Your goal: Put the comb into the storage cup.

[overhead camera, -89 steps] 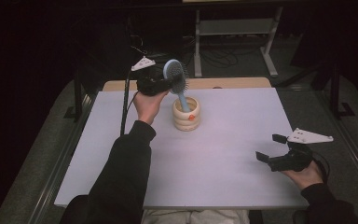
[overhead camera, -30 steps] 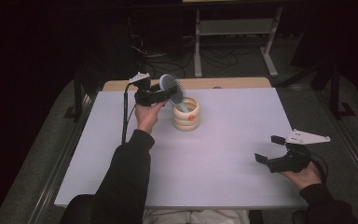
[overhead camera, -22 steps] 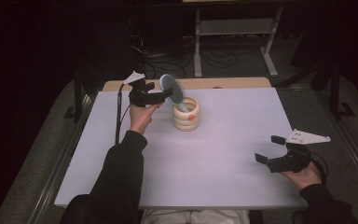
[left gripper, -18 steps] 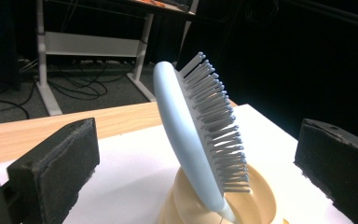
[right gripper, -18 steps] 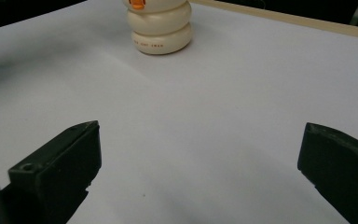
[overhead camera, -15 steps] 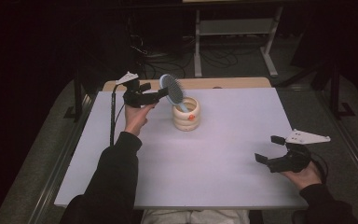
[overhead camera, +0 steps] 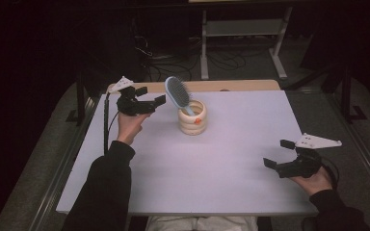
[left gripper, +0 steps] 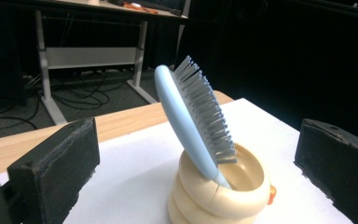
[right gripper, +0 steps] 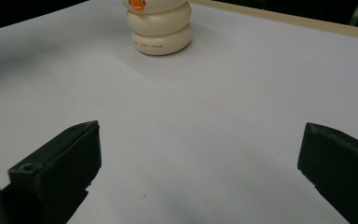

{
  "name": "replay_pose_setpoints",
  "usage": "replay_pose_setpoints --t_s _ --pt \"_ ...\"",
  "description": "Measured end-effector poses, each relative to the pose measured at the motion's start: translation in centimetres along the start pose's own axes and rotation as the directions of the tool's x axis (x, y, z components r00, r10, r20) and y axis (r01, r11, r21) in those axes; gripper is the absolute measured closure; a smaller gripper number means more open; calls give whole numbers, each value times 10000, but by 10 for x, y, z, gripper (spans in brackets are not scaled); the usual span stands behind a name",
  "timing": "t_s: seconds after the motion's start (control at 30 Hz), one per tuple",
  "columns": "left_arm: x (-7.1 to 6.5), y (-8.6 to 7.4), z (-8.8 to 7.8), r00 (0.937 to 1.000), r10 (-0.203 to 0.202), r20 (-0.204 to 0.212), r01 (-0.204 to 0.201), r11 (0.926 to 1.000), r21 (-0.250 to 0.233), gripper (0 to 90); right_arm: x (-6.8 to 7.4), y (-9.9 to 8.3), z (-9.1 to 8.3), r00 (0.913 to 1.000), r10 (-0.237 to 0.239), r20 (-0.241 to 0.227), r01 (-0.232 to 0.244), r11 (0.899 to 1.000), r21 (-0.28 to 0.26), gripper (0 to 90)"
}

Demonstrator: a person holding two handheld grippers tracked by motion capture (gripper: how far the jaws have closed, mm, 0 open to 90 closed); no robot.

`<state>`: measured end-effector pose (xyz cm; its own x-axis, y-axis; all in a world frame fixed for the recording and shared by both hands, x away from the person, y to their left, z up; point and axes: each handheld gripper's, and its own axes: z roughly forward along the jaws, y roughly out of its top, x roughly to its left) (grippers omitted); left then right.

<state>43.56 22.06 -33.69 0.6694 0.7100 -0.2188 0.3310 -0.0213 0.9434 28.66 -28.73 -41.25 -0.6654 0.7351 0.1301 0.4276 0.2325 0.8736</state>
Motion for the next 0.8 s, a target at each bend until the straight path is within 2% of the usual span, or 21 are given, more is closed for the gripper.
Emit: replay_pose_setpoints --t_s 0.17,0.37,0.63,0.8 --pt "2 -2 -8 10000 86 29 -86 9999 83 0 0 1 -1 10000 -12 38 12 10000 -77 0" --pt "3 1 -18 9994 169 288 -174 9997 142 0 0 0 -1 10000 -2 38 2 10000 -36 0" --pt "1 -4 -23 9986 291 435 -302 9993 231 0 1 0 1 10000 -79 46 79 9999 112 0" --pt "1 -8 -26 9987 386 345 -396 9988 285 0 1 0 0 10000 -32 25 32 10000 34 0"
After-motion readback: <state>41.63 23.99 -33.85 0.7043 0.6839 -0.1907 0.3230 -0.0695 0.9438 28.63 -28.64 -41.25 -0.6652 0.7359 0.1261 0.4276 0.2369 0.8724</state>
